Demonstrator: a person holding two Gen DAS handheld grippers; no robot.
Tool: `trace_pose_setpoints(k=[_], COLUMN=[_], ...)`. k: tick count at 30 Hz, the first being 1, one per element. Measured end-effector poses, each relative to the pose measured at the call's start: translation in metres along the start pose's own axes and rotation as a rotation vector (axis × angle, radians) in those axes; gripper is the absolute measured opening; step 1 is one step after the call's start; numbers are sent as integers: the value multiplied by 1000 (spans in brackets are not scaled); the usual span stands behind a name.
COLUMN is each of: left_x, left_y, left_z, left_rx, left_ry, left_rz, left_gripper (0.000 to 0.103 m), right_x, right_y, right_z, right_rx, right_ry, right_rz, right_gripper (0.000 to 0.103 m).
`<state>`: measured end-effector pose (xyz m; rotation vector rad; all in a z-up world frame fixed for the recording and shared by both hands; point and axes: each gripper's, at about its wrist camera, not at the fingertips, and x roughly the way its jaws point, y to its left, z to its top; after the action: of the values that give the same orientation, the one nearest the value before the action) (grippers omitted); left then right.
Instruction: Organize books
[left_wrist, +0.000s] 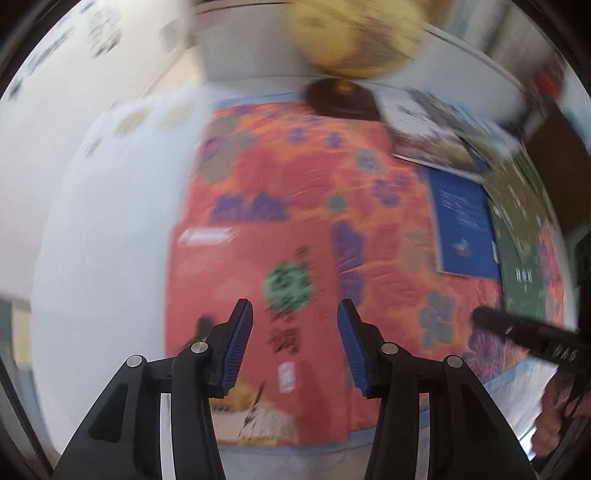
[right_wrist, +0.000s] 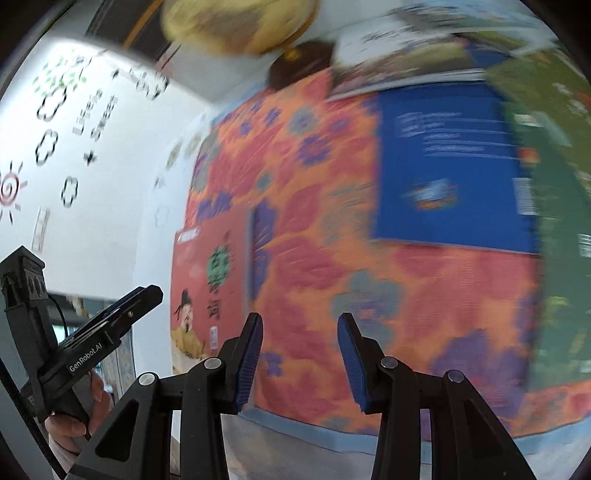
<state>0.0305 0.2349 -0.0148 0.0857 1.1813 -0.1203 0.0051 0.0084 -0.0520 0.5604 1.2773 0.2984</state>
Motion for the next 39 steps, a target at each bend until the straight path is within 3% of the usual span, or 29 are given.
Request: trace_pose_setpoints(k=[4,9,13,17,20,22,25,30,33,39], left_x=[-7,-7,5,34,67,93,116,138,148,153], left_y=[-57,-123,-181,-237,-275,-296,-313,-335,-342,-344], left_z=[42,82,110,145,162,171,180,186,189,199], left_rx=[159,207,275,335,428,454,427,441,444,383], left_ry=[-36,-59,-52,-47,-55,-15,35,62,76,89], left_rz=[-13,-53,-81,-81,-30,4,-52,-75,-61,-85], left_gripper=[45,45,45,46,47,47,47,47,49,53], right_x=[-44,-86,-127,-149,-154,-158,-157,-146,-141,-115], right_y=[-49,-110,-149,-198,-225,-239,-264,-289,-289,-276], right_z=[7,13,32,57,71,74,76,78,85,113], right_rx=[85,193,207,281,293,289,313,347,342,283], right_ry=[-107,-179,-268,-295,-302,-306,-269,-238,-250,-189], right_rz=[-30,-25,-85,-61,-84,-117,-108,-98,-85,-52], right_gripper=[41,41,41,42,42,42,42,42,42,42])
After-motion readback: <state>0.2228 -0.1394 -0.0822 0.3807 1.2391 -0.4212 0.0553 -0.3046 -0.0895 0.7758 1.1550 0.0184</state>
